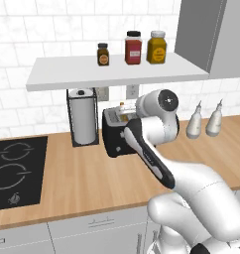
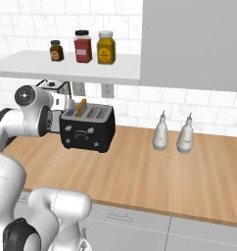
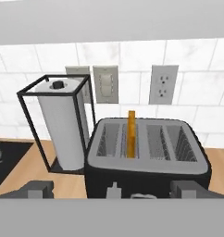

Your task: Start the toaster. Once the lever pops up, take the bread to the plate on the dining counter.

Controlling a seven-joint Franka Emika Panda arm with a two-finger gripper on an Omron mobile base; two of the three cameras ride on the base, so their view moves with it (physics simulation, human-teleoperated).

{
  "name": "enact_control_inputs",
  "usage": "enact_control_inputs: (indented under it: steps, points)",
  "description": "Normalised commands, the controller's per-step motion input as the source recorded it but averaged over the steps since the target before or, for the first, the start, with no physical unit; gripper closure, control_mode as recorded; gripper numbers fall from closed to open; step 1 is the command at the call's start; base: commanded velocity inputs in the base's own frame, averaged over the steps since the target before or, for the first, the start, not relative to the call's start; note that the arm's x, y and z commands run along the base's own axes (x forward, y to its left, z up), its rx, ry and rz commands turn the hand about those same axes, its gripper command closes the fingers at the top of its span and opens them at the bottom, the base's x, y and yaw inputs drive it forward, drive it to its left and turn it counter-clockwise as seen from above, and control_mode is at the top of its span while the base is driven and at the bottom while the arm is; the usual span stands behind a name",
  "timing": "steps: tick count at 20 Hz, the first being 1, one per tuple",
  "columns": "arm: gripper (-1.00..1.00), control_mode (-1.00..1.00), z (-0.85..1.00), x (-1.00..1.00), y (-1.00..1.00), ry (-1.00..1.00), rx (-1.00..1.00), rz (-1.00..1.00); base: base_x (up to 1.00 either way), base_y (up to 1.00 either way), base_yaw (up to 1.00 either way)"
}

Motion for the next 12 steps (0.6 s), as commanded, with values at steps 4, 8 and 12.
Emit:
enact_control_inputs:
  steps: [4, 8, 12]
  points:
    - [-1.0, -1.0, -0.24, 0.18, 0.0, 0.0, -0.04, -0.07, 0.0, 0.0, 0.0]
    - [-1.0, -1.0, -0.12, 0.08, 0.0, 0.0, -0.04, -0.09, 0.0, 0.0, 0.0]
    - [-1.0, -1.0, -0.04, 0.07, 0.0, 0.0, 0.0, -0.06, 0.0, 0.0, 0.0]
